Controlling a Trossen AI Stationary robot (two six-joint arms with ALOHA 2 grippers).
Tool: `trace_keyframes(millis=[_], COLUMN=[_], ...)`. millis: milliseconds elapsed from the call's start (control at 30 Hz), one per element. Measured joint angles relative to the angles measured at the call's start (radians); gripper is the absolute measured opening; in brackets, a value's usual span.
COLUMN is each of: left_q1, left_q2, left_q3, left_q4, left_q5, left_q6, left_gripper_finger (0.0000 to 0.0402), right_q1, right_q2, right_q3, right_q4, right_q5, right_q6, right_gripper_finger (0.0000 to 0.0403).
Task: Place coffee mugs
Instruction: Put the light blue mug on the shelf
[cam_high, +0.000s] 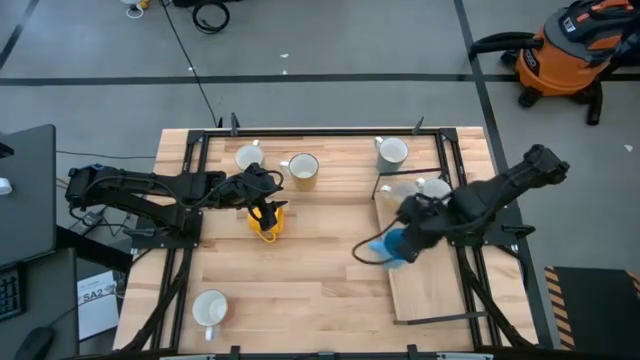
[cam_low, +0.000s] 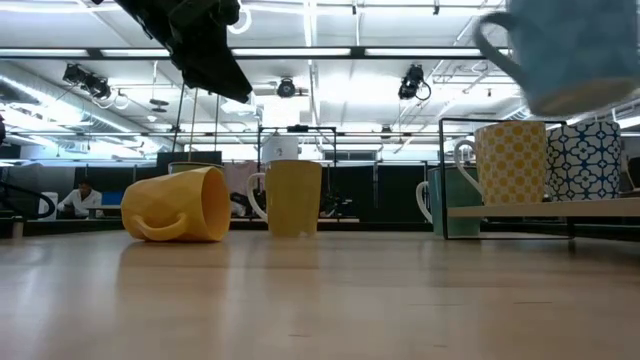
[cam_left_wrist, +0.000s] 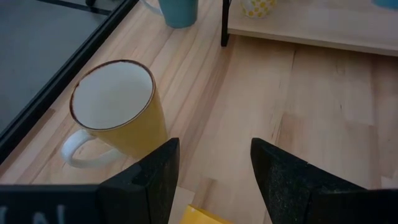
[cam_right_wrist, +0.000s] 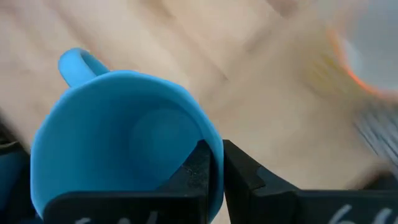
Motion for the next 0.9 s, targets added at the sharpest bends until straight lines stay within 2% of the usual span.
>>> trace_keyframes(millis=[167,400,633,733,900], left_q1=[0.0,0.0,0.0,0.0,0.0], left_q2=[0.0,0.0,0.0,0.0,0.0], left_q3=[0.0,0.0,0.0,0.0,0.0], left_q4=[0.0,0.0,0.0,0.0,0.0], left_q5=[0.0,0.0,0.0,0.0,0.0], left_q6=[0.001,0.001,0.003,0.003,0.003], left_gripper_finger=[0.0206,0.0206,0.0206,0.0206,0.0206], right_q1=[0.115,0.221,0.262,0.262,0.262], right_q2=[-0.009,-0.023,-0.072,-0.126,-0.223], right_q3=[0.0,-0.075,-0.183,-0.236,-0.349], right_q4=[-0.23,-0.244,-0.244,-0.239,-0.244], right_q5=[0.019,0.009,-0.017,-0.014,-0.014], right_q6=[0.332,0.616,0.744,0.753,0.857], right_gripper_finger=[0.0027,0.0027,0.0034,0.0033,0.003])
